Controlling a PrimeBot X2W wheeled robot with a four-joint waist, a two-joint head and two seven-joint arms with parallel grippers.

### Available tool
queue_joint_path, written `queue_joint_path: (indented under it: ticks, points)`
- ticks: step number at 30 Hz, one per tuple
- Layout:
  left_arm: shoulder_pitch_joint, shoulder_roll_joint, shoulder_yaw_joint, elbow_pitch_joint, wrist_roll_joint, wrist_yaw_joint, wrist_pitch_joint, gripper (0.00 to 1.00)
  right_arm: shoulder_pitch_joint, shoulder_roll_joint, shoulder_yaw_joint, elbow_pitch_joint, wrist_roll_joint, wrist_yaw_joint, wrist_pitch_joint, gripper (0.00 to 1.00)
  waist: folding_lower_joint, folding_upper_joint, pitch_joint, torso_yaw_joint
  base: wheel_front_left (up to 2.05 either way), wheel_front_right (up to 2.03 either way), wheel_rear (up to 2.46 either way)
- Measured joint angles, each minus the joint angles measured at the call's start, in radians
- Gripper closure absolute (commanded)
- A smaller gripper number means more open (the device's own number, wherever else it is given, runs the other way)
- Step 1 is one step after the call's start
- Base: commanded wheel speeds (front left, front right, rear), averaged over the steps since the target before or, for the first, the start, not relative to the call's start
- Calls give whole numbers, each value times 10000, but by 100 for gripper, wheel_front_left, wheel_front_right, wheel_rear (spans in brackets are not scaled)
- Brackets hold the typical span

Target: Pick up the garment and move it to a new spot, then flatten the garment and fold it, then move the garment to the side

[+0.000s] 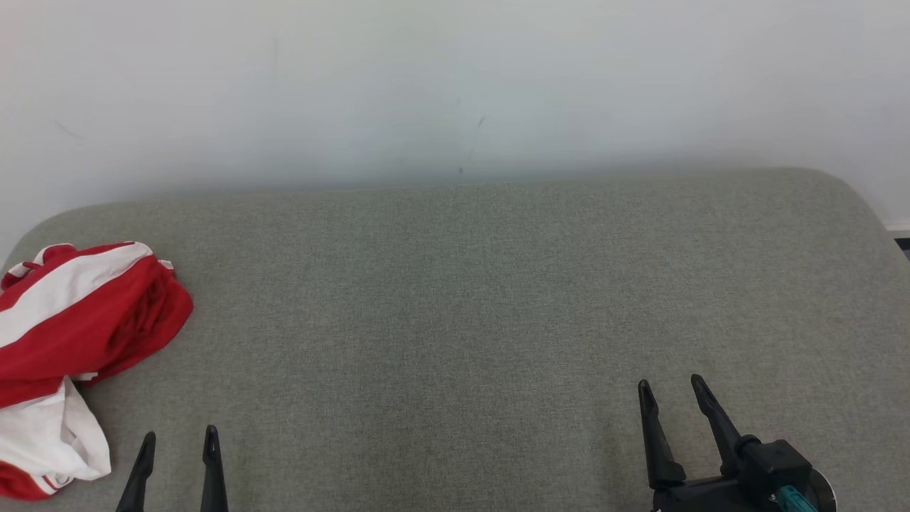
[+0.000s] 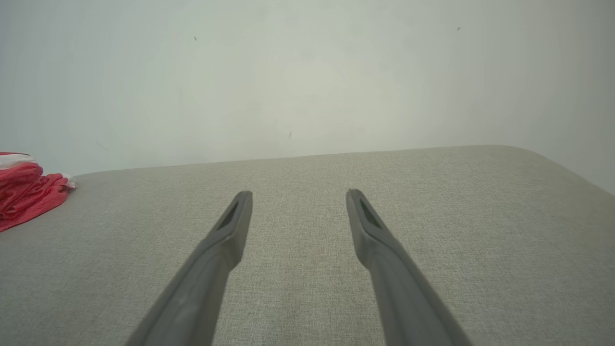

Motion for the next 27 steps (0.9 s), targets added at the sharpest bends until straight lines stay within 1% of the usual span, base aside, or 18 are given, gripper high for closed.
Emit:
queue_joint_path:
  ticks: [10, 11, 14, 19, 27]
  points:
    - [78, -6, 305, 215, 378, 6, -36, 0, 33, 0, 0, 48, -142, 0, -44, 0, 0, 0, -70, 9, 0, 0, 0]
    - [80, -8, 351, 249, 504, 96, -36, 0, 33, 0, 0, 54, -151, 0, -44, 0, 0, 0, -77, 7, 0, 0, 0]
    - [80, -8, 399, 213, 698, 190, -36, 0, 33, 0, -25, 79, -201, 0, -46, 0, 0, 0, -98, 10, 0, 0, 0]
    - [79, -19, 341, 267, 761, 201, -36, 0, 32, 0, -38, 113, -259, 0, -46, 0, 0, 0, -130, 5, 0, 0, 0]
    - [79, 19, 2, 416, 610, 79, -36, 0, 29, 0, -84, 257, -443, 0, -46, 0, 0, 0, -175, -22, 0, 0, 0]
